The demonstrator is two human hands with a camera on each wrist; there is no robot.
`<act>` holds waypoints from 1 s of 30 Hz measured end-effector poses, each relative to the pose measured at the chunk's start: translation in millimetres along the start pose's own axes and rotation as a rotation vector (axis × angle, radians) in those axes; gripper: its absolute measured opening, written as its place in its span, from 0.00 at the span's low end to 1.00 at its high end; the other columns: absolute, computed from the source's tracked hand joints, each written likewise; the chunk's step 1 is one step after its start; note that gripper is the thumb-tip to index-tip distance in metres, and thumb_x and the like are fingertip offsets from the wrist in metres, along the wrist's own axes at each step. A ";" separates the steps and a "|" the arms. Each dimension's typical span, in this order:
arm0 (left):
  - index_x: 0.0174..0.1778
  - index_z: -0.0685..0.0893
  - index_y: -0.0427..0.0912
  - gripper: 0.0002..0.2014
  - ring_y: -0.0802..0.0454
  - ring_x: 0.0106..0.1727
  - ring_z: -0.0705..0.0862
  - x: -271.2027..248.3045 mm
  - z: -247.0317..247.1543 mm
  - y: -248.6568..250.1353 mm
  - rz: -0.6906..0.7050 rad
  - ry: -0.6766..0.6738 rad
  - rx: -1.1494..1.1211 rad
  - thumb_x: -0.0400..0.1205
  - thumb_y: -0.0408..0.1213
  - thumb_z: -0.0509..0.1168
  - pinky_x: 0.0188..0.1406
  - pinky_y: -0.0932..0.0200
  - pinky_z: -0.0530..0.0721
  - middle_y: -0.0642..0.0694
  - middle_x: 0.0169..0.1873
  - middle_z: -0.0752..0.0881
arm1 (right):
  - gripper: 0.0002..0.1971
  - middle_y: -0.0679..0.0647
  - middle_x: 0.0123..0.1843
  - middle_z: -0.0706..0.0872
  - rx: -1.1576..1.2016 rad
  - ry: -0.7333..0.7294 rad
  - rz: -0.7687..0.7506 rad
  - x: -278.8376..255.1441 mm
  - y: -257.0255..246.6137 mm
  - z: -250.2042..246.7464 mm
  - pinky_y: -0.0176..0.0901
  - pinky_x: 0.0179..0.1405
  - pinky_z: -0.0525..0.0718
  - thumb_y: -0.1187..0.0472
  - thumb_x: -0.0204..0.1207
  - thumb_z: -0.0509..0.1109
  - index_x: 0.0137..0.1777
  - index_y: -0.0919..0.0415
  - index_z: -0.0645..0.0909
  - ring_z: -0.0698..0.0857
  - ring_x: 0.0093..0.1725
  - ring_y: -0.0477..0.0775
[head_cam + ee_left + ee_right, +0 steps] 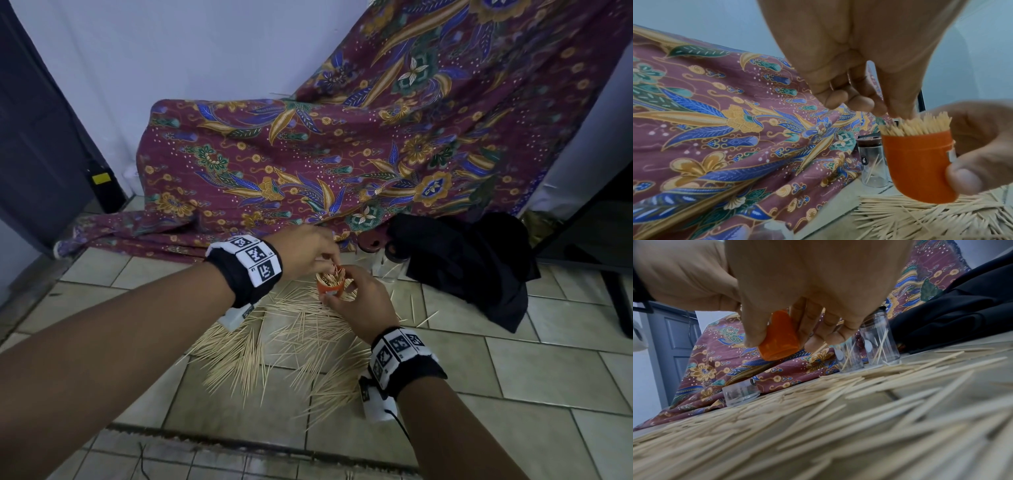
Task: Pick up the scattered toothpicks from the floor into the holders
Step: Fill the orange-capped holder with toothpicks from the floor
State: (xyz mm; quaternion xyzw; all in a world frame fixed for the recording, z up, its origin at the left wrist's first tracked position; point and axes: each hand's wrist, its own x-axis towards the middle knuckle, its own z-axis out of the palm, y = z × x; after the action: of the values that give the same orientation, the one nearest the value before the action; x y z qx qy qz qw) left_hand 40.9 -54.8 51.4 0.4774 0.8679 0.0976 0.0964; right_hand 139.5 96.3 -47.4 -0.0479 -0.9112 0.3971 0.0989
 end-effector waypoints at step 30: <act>0.86 0.46 0.53 0.34 0.58 0.85 0.47 -41.9 14.6 -17.8 -0.049 -0.089 0.061 0.85 0.62 0.44 0.82 0.51 0.47 0.56 0.85 0.51 | 0.22 0.44 0.53 0.85 0.022 0.043 -0.085 13.3 -18.9 -3.2 0.31 0.39 0.75 0.46 0.70 0.78 0.63 0.50 0.82 0.81 0.46 0.42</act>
State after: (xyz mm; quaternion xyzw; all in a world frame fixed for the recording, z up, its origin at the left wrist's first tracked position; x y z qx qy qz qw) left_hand 52.3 -98.6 35.8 0.4627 0.8767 0.0475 0.1227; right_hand 127.1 87.9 -29.5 -0.0167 -0.9056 0.4013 0.1359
